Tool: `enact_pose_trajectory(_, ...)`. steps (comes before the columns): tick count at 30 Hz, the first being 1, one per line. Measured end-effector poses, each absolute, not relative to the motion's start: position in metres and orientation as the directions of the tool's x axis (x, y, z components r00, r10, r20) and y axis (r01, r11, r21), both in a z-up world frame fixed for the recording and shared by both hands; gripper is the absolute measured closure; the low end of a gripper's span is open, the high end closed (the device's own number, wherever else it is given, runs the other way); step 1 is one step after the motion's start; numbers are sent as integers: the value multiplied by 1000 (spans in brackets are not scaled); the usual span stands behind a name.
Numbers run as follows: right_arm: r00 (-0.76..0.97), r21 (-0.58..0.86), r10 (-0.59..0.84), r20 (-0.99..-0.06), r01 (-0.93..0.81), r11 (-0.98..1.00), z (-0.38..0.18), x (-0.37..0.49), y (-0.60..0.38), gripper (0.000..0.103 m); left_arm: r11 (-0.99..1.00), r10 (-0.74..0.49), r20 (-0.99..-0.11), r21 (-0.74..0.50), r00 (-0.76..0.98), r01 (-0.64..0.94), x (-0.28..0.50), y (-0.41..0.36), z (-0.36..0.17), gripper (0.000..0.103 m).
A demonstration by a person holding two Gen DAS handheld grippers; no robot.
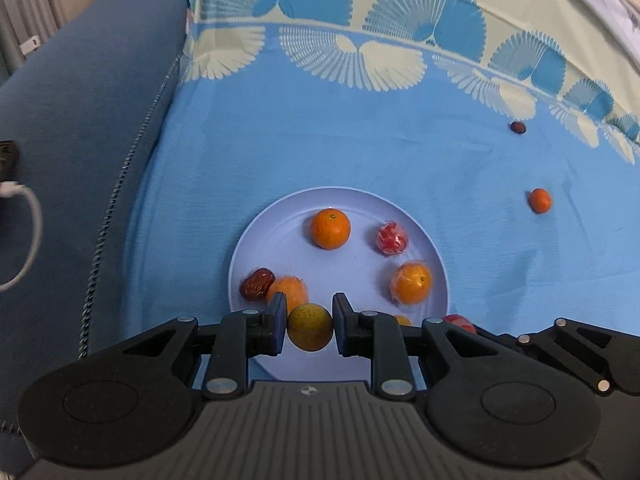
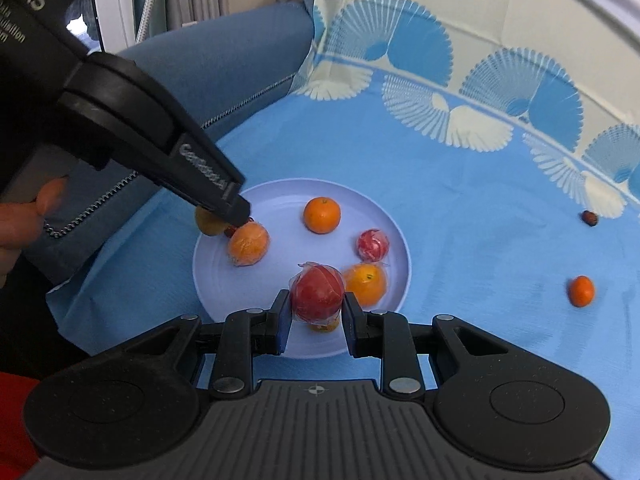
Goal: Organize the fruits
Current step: 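Carry the yellow plum and bagged red plum to the plate and open both tools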
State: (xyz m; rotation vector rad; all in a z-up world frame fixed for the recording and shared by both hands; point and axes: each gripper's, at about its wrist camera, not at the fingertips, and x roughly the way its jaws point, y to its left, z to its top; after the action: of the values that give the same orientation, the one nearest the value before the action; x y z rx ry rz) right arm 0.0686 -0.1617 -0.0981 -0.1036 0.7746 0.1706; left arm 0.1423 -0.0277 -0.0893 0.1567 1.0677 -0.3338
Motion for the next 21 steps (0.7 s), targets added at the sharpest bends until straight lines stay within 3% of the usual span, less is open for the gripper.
enact_pose_trajectory(7,671,-45,112,-733,-213,976,-121,91,-158,74,926,-189,-885,-16,425,378,161,-40,-114,76)
enact_pose_trajectory(8,666,-45,111,-738,-212,976,-123,95,-158,73,922,-201,-887,-28,415,387,163,-40,-116,71)
enact_pose_trajectory(9,664,-44,109,-740,-210,977,-123,97,-159,69,919,-212,-885,-36,415,394,164,-40,-115,50)
enact_pose_trajectory(10,661,-44,107,-743,-207,977,-122,99,-160,49,919,-216,-877,-35,429,392,164,-39,-112,35)
enact_pose_trajectory(11,666,-49,100,-740,-202,978,-120,99,-161,35,924,-209,-864,-21,458,382,163,-37,-108,6)
enact_pose_trajectory(12,675,-56,93,-732,-196,979,-117,97,-161,26,929,-193,-846,5,497,369,160,-34,-101,0)
enact_pose_trajectory(16,679,-58,69,-731,-162,985,-103,77,-167,13,925,-144,-821,86,552,370,143,-21,-82,0)
enact_pose_trajectory(21,638,14,83,-766,-113,993,-90,38,-174,8,941,-100,-848,89,520,326,106,5,-69,0)
